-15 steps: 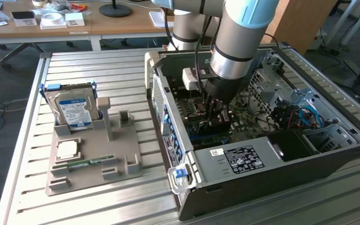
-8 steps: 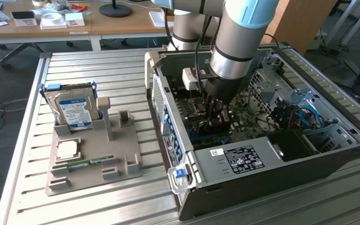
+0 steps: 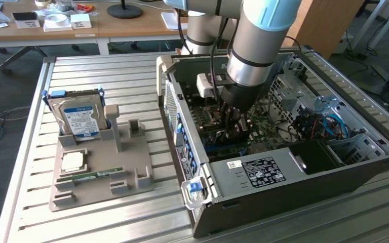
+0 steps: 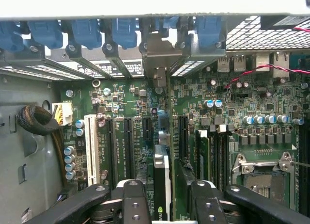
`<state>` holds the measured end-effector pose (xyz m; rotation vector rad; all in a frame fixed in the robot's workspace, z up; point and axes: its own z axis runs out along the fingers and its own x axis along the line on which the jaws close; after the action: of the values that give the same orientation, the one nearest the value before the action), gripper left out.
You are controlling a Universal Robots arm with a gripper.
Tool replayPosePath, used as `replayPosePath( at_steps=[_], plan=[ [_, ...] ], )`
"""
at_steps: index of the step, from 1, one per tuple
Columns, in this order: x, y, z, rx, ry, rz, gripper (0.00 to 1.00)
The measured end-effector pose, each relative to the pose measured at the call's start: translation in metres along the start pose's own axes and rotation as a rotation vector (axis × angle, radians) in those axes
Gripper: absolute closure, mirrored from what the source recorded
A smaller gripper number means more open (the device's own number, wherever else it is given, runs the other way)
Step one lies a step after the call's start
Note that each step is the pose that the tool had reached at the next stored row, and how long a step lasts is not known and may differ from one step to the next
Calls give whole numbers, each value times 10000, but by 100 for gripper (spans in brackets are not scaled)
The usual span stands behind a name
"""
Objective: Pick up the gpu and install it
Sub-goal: 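Insert the gpu into the slot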
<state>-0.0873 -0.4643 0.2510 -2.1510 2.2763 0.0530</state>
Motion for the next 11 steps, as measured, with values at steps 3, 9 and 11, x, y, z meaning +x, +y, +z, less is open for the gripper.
replayPosePath(
  at_steps=[3,9,11],
  plan=[
    [-1,1,-32,0,1,0,60],
    [-2,-10,-40,-9,3,-303,60],
    [-2,-10,-40,-10,3,-321,60]
  ],
)
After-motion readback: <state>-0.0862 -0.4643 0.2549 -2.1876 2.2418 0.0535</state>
